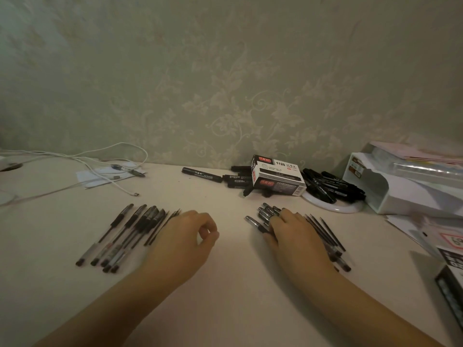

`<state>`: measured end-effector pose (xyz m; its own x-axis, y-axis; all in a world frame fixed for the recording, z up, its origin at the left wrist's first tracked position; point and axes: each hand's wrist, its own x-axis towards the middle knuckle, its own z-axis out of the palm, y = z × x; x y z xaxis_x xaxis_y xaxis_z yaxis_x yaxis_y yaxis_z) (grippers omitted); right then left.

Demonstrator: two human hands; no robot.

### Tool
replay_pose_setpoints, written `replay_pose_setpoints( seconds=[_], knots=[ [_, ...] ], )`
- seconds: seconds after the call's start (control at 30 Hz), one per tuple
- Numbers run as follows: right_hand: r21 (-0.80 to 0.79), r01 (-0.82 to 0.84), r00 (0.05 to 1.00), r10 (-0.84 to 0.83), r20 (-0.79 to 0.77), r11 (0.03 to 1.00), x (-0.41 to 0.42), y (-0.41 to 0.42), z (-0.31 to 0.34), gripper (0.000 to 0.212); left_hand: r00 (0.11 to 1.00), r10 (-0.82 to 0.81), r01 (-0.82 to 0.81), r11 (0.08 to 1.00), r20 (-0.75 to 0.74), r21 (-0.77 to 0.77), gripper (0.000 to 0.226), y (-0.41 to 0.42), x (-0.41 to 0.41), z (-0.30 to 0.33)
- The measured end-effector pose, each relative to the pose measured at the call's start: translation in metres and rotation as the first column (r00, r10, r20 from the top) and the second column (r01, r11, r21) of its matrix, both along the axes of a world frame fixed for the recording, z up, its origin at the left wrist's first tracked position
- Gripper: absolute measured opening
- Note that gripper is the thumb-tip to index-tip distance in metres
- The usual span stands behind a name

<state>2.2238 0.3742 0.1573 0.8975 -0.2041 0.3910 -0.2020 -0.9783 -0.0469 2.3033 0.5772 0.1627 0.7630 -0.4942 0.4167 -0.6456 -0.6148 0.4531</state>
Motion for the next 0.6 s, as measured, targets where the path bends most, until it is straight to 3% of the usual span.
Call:
replay_pose_setpoints(
  seconds=[0.3, 0.37, 0.4, 0.47, 0.53, 0.6],
  knots=[
    [-0.081, 0.005, 1.000, -0.003, 0.024, 0.997, 0.001, 0.005, 0.007, 0.024, 0.986, -0.079, 0.070, 0.995, -0.147, -0.066, 0.008, -0.006, -0.006, -0.004],
    [-0.002, -0.038, 0.991, 0.038, 0.126, 0.999, -0.001, 0.009, 0.014, 0.020, 0.972, -0.113, 0.081, 0.984, -0.207, -0.156, 0.009, -0.008, -0.007, -0.004],
    [0.114, -0.096, 0.980, 0.074, 0.185, 0.989, -0.003, 0.012, 0.017, 0.018, 0.960, -0.140, 0.090, 0.975, -0.241, -0.205, 0.010, -0.008, -0.008, -0.003],
    [0.452, -0.248, 0.954, 0.135, 0.267, 0.857, -0.004, 0.020, 0.020, 0.014, 0.920, -0.232, 0.133, 0.943, -0.316, -0.306, 0.020, -0.011, -0.011, -0.001],
    [0.738, -0.316, 0.949, 0.192, 0.252, 0.596, -0.005, 0.030, 0.020, 0.009, 0.848, -0.372, 0.202, 0.886, -0.378, -0.418, 0.033, -0.015, -0.017, 0.002],
    [0.855, -0.342, 0.931, 0.263, 0.252, 0.390, -0.005, 0.037, 0.015, 0.010, 0.783, -0.474, 0.240, 0.828, -0.404, -0.507, 0.031, -0.017, -0.021, 0.004]
  ],
)
